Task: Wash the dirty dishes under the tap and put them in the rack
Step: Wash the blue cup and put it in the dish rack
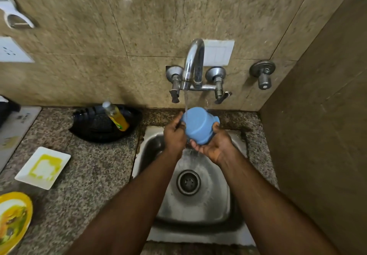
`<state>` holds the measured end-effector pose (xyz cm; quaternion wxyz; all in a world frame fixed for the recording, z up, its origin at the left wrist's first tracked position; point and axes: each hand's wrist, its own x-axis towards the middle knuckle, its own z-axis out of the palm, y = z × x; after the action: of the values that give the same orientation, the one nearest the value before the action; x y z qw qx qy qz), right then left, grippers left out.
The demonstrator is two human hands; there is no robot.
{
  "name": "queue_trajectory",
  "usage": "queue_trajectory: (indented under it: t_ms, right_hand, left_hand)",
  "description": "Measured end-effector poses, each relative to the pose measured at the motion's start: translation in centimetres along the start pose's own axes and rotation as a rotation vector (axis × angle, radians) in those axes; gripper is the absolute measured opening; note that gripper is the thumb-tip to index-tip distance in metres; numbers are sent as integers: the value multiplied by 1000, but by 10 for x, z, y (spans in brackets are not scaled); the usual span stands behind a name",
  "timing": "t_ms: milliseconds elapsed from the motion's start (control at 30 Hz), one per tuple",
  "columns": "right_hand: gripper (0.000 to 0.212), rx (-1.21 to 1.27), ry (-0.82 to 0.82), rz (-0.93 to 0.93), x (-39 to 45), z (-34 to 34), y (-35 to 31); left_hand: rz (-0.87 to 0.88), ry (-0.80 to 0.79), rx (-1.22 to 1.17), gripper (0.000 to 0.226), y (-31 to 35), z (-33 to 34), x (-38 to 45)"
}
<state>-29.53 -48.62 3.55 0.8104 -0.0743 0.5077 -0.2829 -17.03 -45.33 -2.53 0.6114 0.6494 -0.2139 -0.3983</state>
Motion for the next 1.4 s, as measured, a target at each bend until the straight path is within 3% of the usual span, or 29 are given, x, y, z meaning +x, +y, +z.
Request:
queue_trajectory:
  t_ms: [167,300,400,533,667,767,900,1000,1067,1133,1233,1333,1400]
  right_hand:
    - [57,-35,-43,57,1,-7,1]
    - [61,-119,-103,46,-1,-9,7]
    - [61,-79,-101,46,-1,-4,10]
    - [52,-47,-19,41,-2,14,6]
    - [49,-213,66,-28,-2,34,2]
    - [48,-507,75,-97,-4,45,-1]
    - [35,-825,28,-242,-9,60,-13]
    - [37,-956,-4,-339,-11,63,-19]
    - [37,-1042,-33,-362,-8,60,-22]
    - [37,-1108,-40,-405,1,55,-22]
    - [39,-1209,113,-593,18,45,-15]
    - [24,-1212,183,-799,26,33,-5]
    - [20,-1258,116,-857,28,27,-9]
  left_hand:
    - [-187,58,-143,32,21,-4,13]
    - [-320,-67,-224,31,38,-13,22]
    - [-287,-123,-270,22,41,-17,18]
    - [-93,-74,-143,43,29,-9,1]
    - [-220,-47,-250,85,19,-13,-7]
    - [-303,-194,-119,92,29,-30,-1]
    - [-466,-337,55,70,42,-41,-5]
    - [-516,-280,-111,74,48,-41,-3]
    - [-508,-262,-254,58,56,-40,-4]
    - [-544,-242,-316,56,56,-36,0]
    - [-551,-185,-375,61,55,-28,1]
    - [-538,-77,-249,61,44,-26,-8]
    - [-586,-86,-103,64,33,-31,-16]
